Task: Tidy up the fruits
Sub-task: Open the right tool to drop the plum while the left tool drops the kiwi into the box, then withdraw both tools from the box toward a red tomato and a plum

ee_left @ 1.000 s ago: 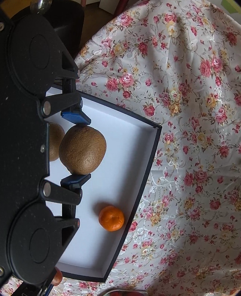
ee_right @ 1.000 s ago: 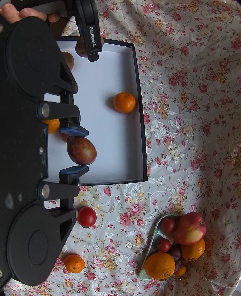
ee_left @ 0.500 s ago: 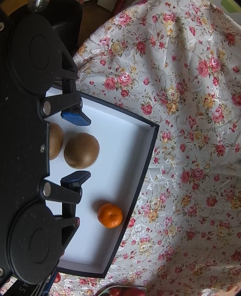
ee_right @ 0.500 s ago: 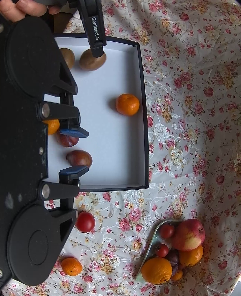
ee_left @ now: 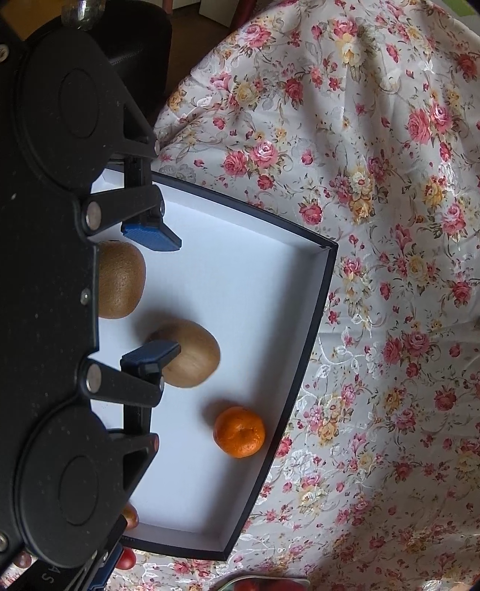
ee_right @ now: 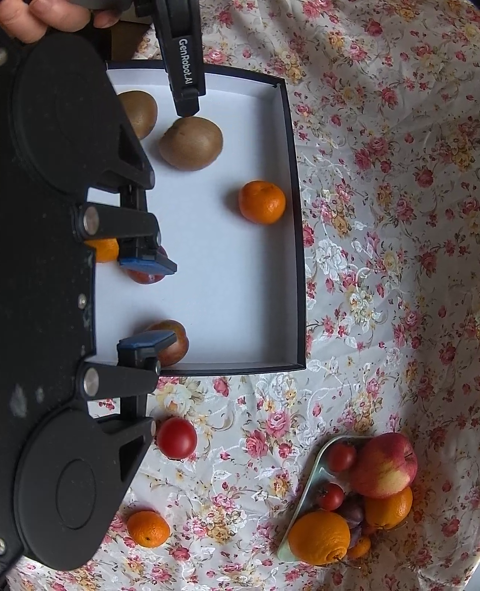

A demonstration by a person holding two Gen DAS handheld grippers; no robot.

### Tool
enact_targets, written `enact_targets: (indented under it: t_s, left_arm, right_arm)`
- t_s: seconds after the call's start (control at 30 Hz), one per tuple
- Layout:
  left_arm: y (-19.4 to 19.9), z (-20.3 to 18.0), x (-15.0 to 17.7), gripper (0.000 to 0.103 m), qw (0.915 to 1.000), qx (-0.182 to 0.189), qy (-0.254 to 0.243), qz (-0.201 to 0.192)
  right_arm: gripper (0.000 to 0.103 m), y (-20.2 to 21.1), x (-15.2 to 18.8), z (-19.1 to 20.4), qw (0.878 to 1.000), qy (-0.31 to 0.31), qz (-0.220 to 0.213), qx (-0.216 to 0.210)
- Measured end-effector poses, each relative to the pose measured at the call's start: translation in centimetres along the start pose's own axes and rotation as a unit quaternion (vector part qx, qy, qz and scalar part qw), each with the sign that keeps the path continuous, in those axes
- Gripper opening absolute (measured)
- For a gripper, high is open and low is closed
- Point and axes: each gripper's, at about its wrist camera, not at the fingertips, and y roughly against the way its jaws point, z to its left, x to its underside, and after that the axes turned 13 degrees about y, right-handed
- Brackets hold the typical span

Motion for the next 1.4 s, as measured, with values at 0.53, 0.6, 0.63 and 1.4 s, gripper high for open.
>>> enact_targets:
  t_s: [0.53,0.6,0.63,1.4]
  left_arm:
    - [1.0,-3.3,1.6,0.058,0.9991,0.017,-0.036,0.014]
    - [1.3,-4.0,1.9,0.058,0.9989,0.021,-0.041,0.013]
    - [1.4,-4.3,2.0,0.058,0.9987,0.022,-0.044,0.012]
    - [3.5,-15.5,7.6,0.058,0.9872,0.053,-0.15,0.008]
  right_arm:
    - [0.037,0.1,1.5,-1.8,0.999,-0.012,0.029,-0.012]
    - [0.037,0.3,1.7,-2.5,0.999,-0.016,0.03,-0.012]
    - [0.037,0.4,1.9,-2.7,0.999,-0.019,0.031,-0.013]
    - [0.037,2.7,7.5,-14.4,0.988,-0.138,0.061,-0.014]
